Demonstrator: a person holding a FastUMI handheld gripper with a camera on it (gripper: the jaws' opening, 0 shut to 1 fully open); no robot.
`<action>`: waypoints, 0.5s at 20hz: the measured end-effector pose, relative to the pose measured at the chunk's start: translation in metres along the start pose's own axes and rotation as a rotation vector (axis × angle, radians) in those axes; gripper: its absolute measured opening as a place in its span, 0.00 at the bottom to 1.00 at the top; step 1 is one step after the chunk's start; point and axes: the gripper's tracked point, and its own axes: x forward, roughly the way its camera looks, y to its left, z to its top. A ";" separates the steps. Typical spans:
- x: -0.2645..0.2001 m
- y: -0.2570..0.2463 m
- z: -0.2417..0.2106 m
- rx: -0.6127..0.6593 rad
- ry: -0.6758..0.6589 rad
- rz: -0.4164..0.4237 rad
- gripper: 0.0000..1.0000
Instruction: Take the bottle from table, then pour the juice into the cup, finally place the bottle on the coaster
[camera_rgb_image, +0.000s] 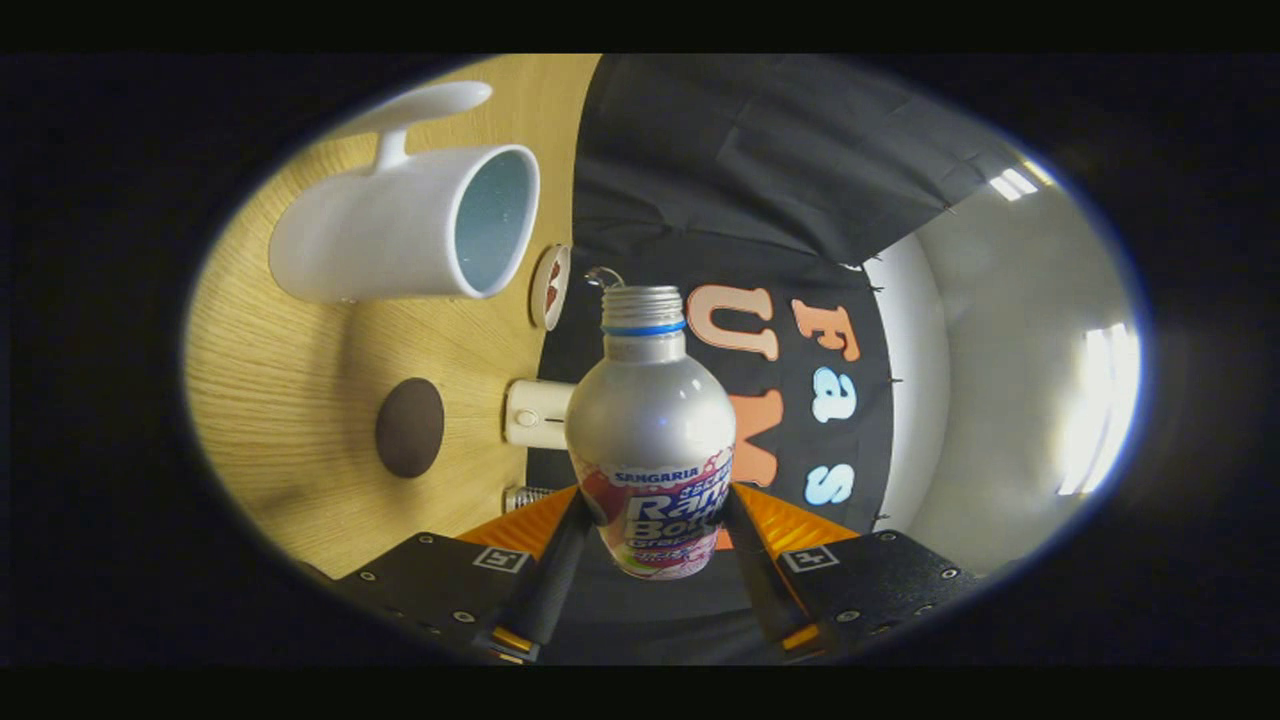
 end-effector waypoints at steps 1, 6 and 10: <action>0.000 -0.002 0.001 -0.011 -0.006 -0.007 0.76; 0.002 -0.004 0.002 -0.026 -0.026 -0.020 0.76; 0.002 -0.005 0.004 -0.036 -0.037 -0.029 0.76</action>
